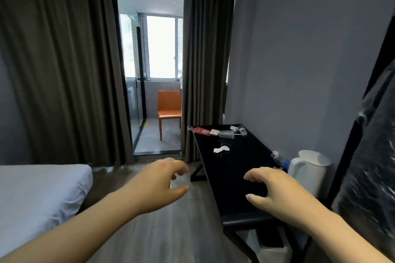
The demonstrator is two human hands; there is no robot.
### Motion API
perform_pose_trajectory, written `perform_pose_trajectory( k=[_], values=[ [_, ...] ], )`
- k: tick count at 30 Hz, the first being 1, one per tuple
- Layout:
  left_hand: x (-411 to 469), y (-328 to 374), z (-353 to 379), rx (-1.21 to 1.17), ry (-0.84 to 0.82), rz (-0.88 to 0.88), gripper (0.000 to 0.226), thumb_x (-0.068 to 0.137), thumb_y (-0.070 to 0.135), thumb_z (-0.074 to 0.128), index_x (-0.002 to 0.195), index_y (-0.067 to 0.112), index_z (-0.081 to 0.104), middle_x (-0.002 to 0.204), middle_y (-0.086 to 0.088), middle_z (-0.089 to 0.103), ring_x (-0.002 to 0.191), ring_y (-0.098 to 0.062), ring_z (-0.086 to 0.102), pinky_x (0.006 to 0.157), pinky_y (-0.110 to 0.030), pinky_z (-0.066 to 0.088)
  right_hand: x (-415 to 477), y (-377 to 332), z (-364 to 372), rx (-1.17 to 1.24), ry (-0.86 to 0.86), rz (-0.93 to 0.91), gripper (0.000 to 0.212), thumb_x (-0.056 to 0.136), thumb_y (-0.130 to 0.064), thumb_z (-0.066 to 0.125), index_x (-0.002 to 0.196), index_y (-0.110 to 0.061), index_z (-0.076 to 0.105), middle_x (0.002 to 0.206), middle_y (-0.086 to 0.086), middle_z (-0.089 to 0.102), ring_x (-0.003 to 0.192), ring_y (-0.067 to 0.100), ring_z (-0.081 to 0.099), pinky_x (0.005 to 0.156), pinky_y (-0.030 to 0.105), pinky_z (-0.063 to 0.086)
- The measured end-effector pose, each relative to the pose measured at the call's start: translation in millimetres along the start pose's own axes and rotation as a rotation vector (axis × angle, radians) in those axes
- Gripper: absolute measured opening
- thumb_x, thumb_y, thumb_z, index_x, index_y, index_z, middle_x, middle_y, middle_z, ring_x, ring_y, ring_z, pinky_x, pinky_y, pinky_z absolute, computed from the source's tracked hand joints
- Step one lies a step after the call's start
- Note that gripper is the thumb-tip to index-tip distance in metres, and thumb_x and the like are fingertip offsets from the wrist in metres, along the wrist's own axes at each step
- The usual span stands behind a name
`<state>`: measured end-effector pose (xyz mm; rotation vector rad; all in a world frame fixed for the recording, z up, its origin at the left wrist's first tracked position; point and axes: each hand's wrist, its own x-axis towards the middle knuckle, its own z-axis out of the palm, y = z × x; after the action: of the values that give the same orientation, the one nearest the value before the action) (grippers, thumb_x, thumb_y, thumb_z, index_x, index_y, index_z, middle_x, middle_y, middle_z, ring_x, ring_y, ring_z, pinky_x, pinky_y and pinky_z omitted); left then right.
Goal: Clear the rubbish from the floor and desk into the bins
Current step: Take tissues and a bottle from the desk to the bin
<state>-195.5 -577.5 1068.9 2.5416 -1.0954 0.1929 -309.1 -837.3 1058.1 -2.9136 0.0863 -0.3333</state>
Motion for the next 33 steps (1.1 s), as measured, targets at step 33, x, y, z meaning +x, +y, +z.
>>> perform_pose_trajectory(
  k=[33],
  values=[
    [496,-252,175,-0.218,-0.404,0.383,0.034,0.083,0.043,0.064,0.114,0.032,0.058,0.106,0.019,0.055,0.094,0.002,0.055,0.084,-0.019,0.049,377,153,154,0.075,-0.115,0.649,0.047,0.083,-0.046,0.063,0.127,-0.036,0.054,0.126,-0.019,0.055,0.112,-0.002,0.052,0.094,0.019,0.045]
  ],
)
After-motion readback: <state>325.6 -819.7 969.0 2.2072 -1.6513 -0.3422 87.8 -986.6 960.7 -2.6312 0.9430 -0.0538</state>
